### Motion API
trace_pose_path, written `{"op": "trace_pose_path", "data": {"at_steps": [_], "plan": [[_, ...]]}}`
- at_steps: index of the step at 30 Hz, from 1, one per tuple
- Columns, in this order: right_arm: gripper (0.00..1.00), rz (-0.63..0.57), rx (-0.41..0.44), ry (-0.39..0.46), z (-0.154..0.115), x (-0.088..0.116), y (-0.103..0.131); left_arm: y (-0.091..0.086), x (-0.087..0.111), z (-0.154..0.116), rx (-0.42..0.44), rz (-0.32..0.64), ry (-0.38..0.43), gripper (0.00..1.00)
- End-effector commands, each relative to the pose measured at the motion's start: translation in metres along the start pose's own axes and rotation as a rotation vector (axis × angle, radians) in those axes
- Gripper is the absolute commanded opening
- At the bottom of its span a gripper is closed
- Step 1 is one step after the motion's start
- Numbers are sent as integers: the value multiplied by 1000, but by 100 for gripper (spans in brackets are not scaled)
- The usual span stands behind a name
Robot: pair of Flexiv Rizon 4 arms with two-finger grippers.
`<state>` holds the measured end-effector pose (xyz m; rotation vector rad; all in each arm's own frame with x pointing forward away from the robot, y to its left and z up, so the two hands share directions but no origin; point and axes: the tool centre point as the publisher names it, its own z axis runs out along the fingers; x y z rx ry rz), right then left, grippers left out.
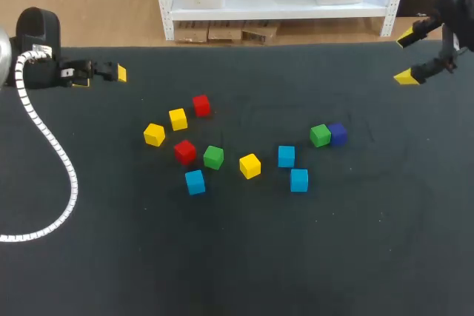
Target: Place the blue cubes, place green cubes on the blue cubes, place the yellow cubes on the green cubes, then place the red cubes on the yellow cubes, and place purple cube on the red cubes.
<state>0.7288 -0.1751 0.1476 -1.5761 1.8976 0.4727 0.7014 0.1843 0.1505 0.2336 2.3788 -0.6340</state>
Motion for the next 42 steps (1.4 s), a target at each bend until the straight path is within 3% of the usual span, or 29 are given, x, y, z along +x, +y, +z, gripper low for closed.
{"op": "trace_pose_path", "data": {"at_steps": [1, 5, 9, 12, 22, 30, 35, 42], "plan": [[100, -435, -550, -29, 0, 2, -6, 0, 0, 0, 0, 0, 0, 100], [100, -435, -550, -29, 0, 2, -6, 0, 0, 0, 0, 0, 0, 100], [100, -724, -658, 125, 17, -19, -16, 0, 0, 0, 0, 0, 0, 100], [100, -936, -759, 183, 33, -38, -16, 0, 0, 0, 0, 0, 0, 100], [100, -1475, -1053, 198, 83, -83, 29, 0, 0, 0, 0, 0, 0, 100], [100, -1750, -1239, 191, 108, -94, 53, 0, 0, 0, 0, 0, 0, 100], [100, -1899, -1291, 163, 117, -97, 67, 0, 0, 0, 0, 0, 0, 100], [100, -2063, -1289, 122, 132, -94, 83, 0, 0, 0, 0, 0, 0, 100]]}}
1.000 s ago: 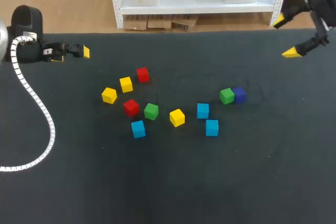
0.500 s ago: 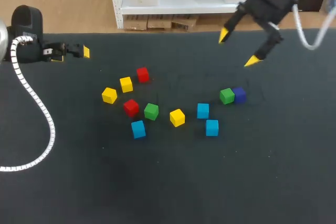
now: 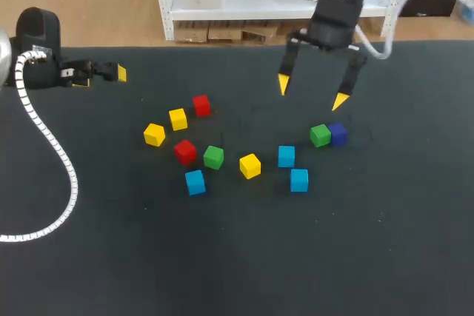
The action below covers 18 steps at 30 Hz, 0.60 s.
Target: Place the blue cubes, place green cubes on the blue cubes, place the yellow cubes on the green cubes, then place the red cubes on the yellow cubes, and place purple cube on the red cubes.
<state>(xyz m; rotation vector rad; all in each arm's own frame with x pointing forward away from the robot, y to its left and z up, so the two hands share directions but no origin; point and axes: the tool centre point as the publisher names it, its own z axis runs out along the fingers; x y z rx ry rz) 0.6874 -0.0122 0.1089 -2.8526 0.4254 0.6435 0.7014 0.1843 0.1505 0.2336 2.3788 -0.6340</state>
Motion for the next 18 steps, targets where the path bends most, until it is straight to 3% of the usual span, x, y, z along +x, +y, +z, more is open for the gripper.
{"op": "trace_pose_path", "data": {"at_steps": [1, 11, 18], "plan": [[100, -819, -521, 103, 10, 1, -8, 0, 0, 0, 0, 0, 0, 100], [100, -901, -473, 86, 43, 4, -9, 0, 0, 0, 0, 0, 0, 100], [100, -766, -406, 64, 70, 15, -8, 0, 0, 0, 0, 0, 0, 100]]}}
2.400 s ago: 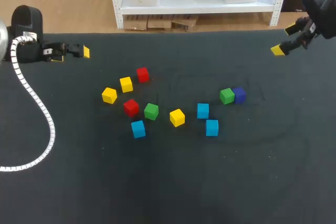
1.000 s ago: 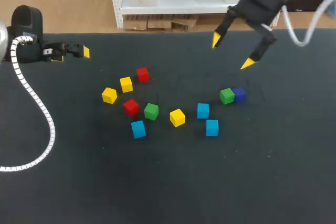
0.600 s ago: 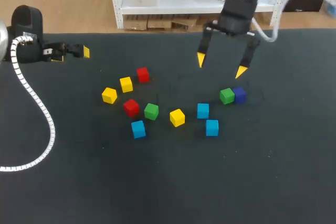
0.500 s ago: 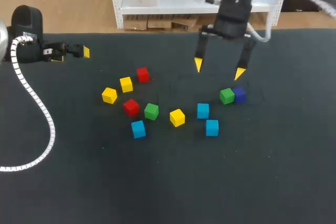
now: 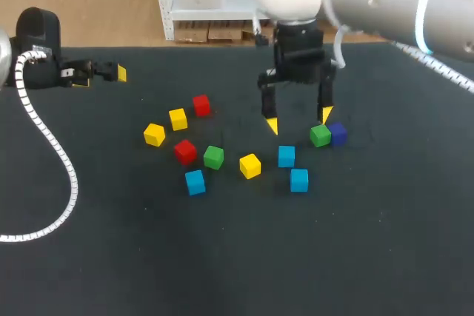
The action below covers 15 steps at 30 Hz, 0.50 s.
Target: Place the blue cubes, place green cubes on the blue cubes, place the yellow cubes on the green cubes, then place the red cubes on the yellow cubes, and place purple cube on the red cubes.
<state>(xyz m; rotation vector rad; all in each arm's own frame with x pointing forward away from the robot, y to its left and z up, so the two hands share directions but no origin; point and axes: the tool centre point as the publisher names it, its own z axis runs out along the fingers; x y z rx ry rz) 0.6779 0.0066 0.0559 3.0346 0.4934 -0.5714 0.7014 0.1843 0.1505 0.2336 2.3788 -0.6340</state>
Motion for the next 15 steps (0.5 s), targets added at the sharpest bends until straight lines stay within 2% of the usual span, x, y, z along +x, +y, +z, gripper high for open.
{"op": "trace_pose_path", "data": {"at_steps": [1, 8, 15], "plan": [[100, -182, -70, 20, 17, 5, -3, 0, 0, 0, 0, 0, 0, 100], [100, -2, 21, -17, 35, 8, -3, 0, 0, 0, 0, 0, 0, 100], [100, 118, 86, -37, 42, 11, -6, 0, 0, 0, 0, 0, 0, 100]]}}
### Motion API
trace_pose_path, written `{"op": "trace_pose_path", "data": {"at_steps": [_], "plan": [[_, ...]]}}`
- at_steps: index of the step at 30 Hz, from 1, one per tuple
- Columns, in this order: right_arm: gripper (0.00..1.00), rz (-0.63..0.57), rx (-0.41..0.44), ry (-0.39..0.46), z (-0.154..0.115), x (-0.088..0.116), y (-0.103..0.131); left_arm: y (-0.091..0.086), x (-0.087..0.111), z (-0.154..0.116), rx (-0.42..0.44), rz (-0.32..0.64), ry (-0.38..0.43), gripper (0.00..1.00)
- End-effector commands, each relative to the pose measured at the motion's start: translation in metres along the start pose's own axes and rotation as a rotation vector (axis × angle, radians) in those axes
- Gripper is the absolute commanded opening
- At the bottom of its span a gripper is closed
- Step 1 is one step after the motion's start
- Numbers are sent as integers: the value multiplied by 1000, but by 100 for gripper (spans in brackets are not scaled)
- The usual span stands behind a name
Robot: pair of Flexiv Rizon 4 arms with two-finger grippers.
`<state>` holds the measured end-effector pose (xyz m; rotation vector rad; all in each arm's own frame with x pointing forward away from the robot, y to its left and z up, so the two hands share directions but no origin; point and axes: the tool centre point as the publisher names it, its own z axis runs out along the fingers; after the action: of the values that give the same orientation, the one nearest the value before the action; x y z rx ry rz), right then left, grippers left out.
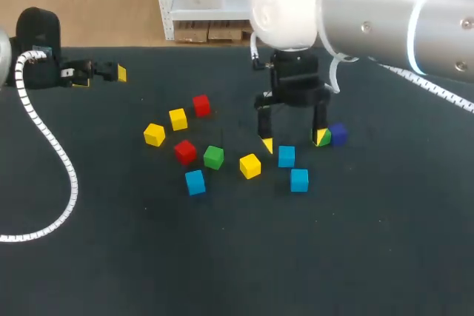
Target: Place the blue cubes, place green cubes on the blue cubes, place the yellow cubes on the green cubes, then place the red cubes on the yellow cubes, and place purple cube on the red cubes.
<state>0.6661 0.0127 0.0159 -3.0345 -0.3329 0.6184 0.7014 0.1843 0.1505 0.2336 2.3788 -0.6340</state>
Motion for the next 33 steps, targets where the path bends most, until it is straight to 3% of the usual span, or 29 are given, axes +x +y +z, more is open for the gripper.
{"op": "trace_pose_path", "data": {"at_steps": [1, 13, 27, 28, 31, 33], "plan": [[100, 41, 28, -15, 2, 6, 1, 0, 0, 0, 0, 0, 0, 100], [100, 212, 78, -66, 6, 18, -1, 0, 0, 0, 0, 0, 0, 100], [100, 304, 36, -139, 5, 8, 0, 0, 0, 0, 0, 0, 0, 100], [99, 313, 35, -143, 6, 8, 0, 0, 0, 0, 0, 0, 0, 100], [77, 337, 40, -152, 6, 8, 1, 0, 0, 0, 0, 0, 0, 100], [77, 350, 45, -156, 6, 7, 1, 0, 0, 0, 0, 0, 0, 100]]}}
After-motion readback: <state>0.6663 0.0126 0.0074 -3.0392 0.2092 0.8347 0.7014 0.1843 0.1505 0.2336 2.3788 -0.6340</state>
